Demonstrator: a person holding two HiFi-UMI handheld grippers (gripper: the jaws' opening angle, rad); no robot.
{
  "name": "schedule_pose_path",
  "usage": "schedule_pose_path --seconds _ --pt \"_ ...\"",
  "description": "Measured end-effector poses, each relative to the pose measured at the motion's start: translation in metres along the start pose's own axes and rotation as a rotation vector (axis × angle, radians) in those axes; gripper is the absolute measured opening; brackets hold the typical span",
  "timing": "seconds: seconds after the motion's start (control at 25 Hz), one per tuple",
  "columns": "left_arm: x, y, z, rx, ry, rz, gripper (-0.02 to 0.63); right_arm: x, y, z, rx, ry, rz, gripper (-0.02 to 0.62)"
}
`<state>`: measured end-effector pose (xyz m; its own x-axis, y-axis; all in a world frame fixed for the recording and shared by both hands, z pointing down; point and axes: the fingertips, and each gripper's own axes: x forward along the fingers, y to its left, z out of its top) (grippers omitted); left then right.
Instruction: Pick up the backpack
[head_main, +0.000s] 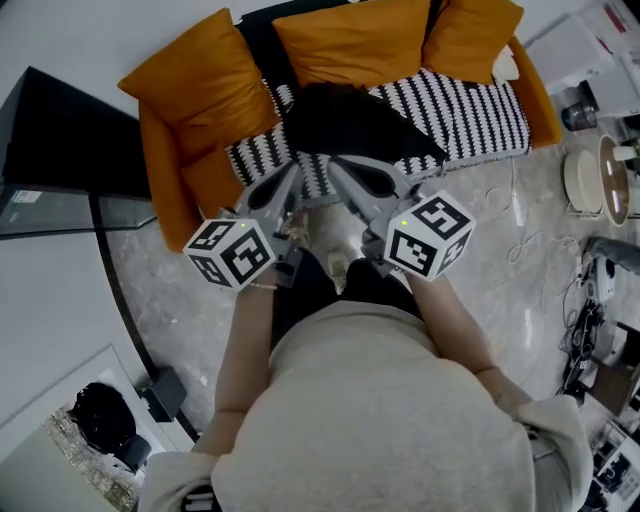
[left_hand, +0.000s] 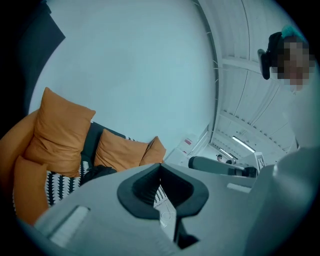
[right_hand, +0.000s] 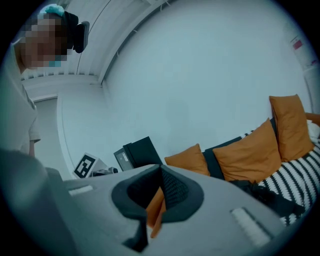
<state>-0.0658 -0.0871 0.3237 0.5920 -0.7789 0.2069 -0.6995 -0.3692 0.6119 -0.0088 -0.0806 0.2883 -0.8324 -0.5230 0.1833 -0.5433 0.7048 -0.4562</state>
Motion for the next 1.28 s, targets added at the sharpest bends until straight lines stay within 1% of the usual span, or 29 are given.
schedule_pose_path --seconds 0.16,0.28,0.52,0.72,1.04,1.28 --pt "0.025 0.026 0.022 -0.002 0.028 -0.019 0.007 0.029 -0.020 0.009 0.004 0.002 -0.033 0.003" --pt "0.046 0.049 0.036 -0.002 0.054 -0.035 0.008 0.057 -0.039 0.013 0.043 -0.002 -0.052 0.003" --pt "0.082 0.085 0.044 -0.018 0.170 -0.084 0.008 0.108 -0.071 0.022 0.060 0.003 -0.104 0.003" --pt "0.098 0.113 0.057 -0.008 0.237 -0.114 0.008 0.135 -0.105 0.020 0.160 -0.026 -0.185 0.003" --pt "0.117 0.150 0.061 -0.008 0.334 -0.157 0.007 0.171 -0.122 0.009 0.197 0.000 -0.253 0.003" --pt "0.124 0.159 0.058 -0.035 0.347 -0.175 0.008 0.177 -0.124 -0.003 0.201 0.054 -0.267 0.003"
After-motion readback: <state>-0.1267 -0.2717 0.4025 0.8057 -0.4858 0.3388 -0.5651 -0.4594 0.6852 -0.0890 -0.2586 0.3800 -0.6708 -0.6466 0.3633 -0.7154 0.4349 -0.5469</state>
